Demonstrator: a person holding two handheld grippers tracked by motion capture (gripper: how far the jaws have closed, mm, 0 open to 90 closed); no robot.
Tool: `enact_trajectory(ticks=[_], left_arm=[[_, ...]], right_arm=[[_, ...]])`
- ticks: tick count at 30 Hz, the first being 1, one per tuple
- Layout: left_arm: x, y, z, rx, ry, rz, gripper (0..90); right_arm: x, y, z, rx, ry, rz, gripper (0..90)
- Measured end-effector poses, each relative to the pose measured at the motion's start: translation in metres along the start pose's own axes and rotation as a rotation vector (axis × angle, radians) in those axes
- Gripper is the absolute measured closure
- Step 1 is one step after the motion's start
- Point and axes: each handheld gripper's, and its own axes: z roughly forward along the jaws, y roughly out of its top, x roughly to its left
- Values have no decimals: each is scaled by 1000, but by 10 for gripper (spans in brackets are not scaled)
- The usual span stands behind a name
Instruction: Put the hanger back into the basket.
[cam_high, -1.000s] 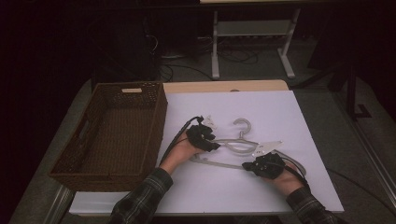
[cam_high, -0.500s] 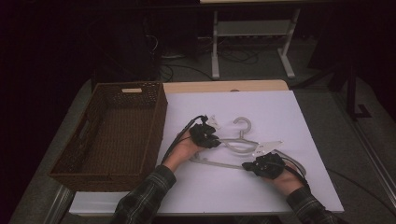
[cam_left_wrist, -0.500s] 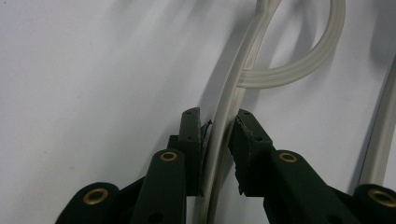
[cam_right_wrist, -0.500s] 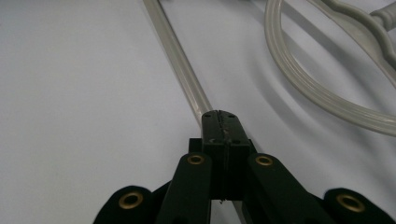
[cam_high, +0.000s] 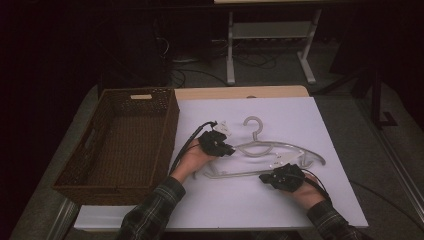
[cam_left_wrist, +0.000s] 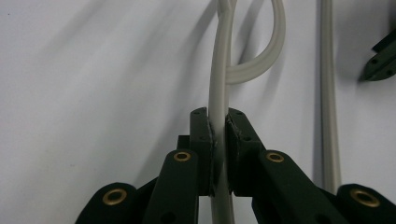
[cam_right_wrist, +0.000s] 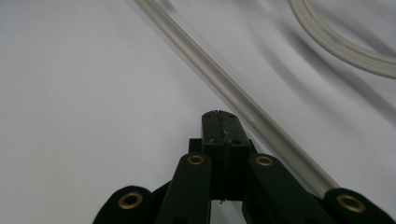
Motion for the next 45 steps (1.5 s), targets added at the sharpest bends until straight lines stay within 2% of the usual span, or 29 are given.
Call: enact_trajectory(ticks=[9, 12, 13, 15, 16, 17, 18, 20, 22, 23, 24, 26, 29, 32, 33, 37, 38, 43, 45], left_arm=[[-2, 0, -4, -11, -8, -29, 827], [-4, 0, -6, -21, -9, -46, 828], [-6, 0, -9, -38, -3, -61, 828], [-6, 1, -10, -41, 2, -66, 829], [-7, 1, -12, -48, 9, -81, 829], [-8, 2, -14, -52, 18, -99, 830], [-8, 2, -14, -52, 18, -99, 830], [-10, 4, -18, -67, 30, -110, 831], [-11, 4, -20, -71, 33, -112, 830], [-12, 5, -21, -83, 39, -114, 830], [-12, 6, -23, -87, 43, -117, 831], [-13, 7, -30, -106, 61, -127, 831], [-14, 9, -38, -121, 83, -151, 831], [-14, 9, -44, -130, 84, -173, 831], [-16, 11, -50, -139, 85, -187, 831], [-19, 16, -63, -139, 116, -192, 830], [-19, 16, -63, -139, 116, -192, 830], [-21, 23, -87, -148, 133, -199, 830], [-21, 24, -91, -145, 135, -196, 830]], right_arm=[[-2, 0, -7, -41, 3, 15, 898], [-1, 1, -15, -91, 17, 30, 833], [-1, 2, -18, -107, 21, 32, 809], [0, 2, -22, -132, 21, 40, 730], [0, 2, -22, -132, 21, 40, 730], [0, 1, -27, -156, 14, 53, 623], [0, 1, -27, -156, 14, 53, 623], [0, 0, -31, -176, -1, 78, 486], [1, -1, -33, -191, -21, 83, 411], [1, -1, -33, -191, -21, 83, 411], [0, -2, -36, -205, -33, 96, 343], [-2, -5, -38, -214, -48, 109, 285], [-4, -10, -41, -229, -80, 125, 249], [-6, -15, -45, -246, -104, 148, 217], [-7, -16, -47, -250, -112, 155, 212], [-8, -19, -52, -262, -128, 166, 175], [-8, -19, -52, -264, -127, 167, 170], [-10, -19, -52, -269, -127, 164, 153], [-10, -19, -52, -269, -126, 162, 145]])
